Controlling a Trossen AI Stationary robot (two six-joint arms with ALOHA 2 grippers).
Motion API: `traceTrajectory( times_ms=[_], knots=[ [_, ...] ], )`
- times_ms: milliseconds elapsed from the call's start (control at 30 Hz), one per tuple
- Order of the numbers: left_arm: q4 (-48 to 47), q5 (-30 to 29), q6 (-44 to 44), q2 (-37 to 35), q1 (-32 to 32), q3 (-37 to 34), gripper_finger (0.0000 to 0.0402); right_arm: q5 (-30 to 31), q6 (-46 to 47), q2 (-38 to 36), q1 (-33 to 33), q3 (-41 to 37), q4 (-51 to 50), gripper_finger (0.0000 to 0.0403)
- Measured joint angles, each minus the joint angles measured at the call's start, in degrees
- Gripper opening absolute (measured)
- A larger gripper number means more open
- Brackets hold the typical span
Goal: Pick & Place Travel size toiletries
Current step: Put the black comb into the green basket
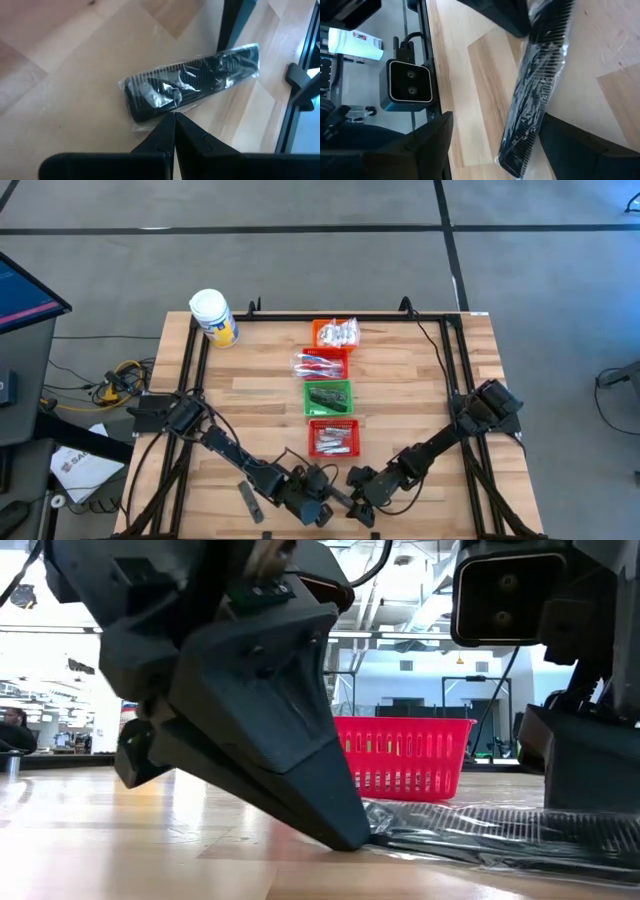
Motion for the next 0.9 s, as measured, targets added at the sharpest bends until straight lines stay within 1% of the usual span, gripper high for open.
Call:
traceTrajectory(
  times_ms=[133, 267, 367, 667, 700, 900],
  knots=[
    [0.1, -0.8, 0.7, 0.0, 0.2, 0.0, 0.0, -0.5, -0.1, 0.0, -0.4, 0.0, 0.0, 0.0271],
    [0.2, -0.8, 0.7, 0.0, 0.3, 0.0, 0.0, -0.4, 0.7, 0.1, -0.4, 0.0, -0.2, 0.0233],
    [0.2, -0.9, 1.0, 0.0, 0.3, 0.0, 0.0, -0.8, 1.9, 0.1, -0.4, 0.0, -0.2, 0.0187],
    [1.0, -1.1, 1.1, 0.1, 0.3, -0.1, 0.0, -2.1, 2.7, 0.2, -0.6, -0.1, -0.6, 0.0026],
    [1.0, -1.1, 1.1, 0.1, 0.3, -0.1, 0.0, -2.1, 2.8, 0.2, -0.7, -0.1, -1.1, 0.0014],
    [1.3, -1.1, 1.5, -0.1, 0.0, -0.1, 0.0001, -2.1, 3.6, 0.1, -0.7, -0.1, -2.2, 0.0004]
  ],
)
